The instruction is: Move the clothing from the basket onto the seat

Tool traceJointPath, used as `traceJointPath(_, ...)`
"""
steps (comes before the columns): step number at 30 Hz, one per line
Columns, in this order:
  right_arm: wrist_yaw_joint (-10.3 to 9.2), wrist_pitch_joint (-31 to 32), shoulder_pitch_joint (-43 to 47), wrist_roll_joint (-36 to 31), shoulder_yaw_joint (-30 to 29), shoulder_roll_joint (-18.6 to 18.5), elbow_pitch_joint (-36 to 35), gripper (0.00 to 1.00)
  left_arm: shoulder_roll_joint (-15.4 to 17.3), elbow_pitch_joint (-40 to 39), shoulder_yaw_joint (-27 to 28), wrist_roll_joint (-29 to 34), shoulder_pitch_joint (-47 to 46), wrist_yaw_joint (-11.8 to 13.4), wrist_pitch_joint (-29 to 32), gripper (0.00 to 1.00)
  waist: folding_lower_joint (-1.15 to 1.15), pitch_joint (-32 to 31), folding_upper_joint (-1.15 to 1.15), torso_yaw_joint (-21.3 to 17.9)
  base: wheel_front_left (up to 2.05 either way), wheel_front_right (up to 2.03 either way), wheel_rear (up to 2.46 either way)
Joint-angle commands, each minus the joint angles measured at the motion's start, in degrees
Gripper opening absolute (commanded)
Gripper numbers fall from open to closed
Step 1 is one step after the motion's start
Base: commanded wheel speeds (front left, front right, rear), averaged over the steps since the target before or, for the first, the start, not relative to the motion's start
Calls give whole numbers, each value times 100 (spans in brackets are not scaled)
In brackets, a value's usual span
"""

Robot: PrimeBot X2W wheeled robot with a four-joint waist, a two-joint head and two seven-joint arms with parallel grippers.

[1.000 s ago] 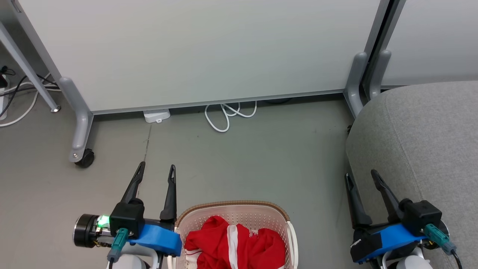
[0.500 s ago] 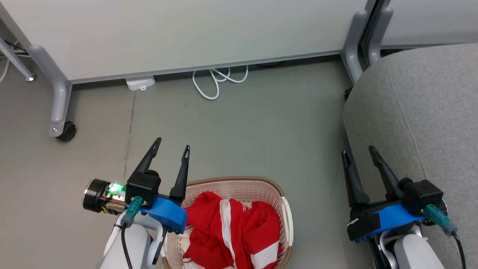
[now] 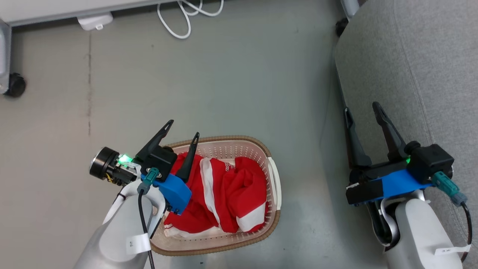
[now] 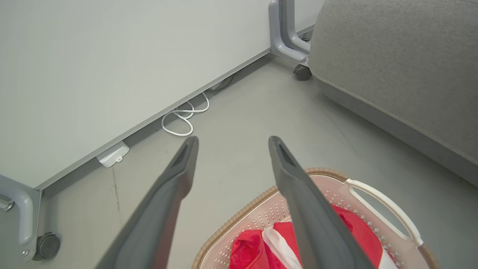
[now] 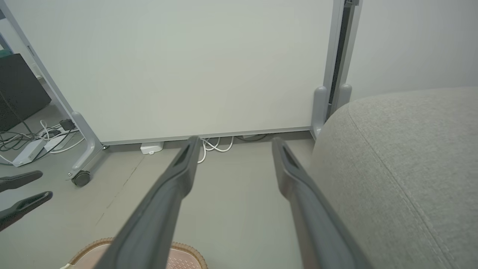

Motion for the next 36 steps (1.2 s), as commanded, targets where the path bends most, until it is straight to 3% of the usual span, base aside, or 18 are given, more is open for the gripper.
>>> traceJointPath(1, 3, -23, -136, -42, 6, -25, -32, 100, 50, 71, -68, -32, -167, -5, -18, 100, -1, 397, 0, -163, 0, 0, 0)
traceJointPath(23, 3, -23, -965, -242, -62, -24, -402, 100, 390, 2393, -2048, -601, -1794, -9, -18, 100, -1, 2181, 0, -333, 0, 0, 0)
traceJointPath(36, 3, -23, -1214, -425, -133, -25, -579, 100, 353, 3360, -2636, -602, -2716, -9, 45, 100, -1, 2907, 0, -325, 0, 0, 0)
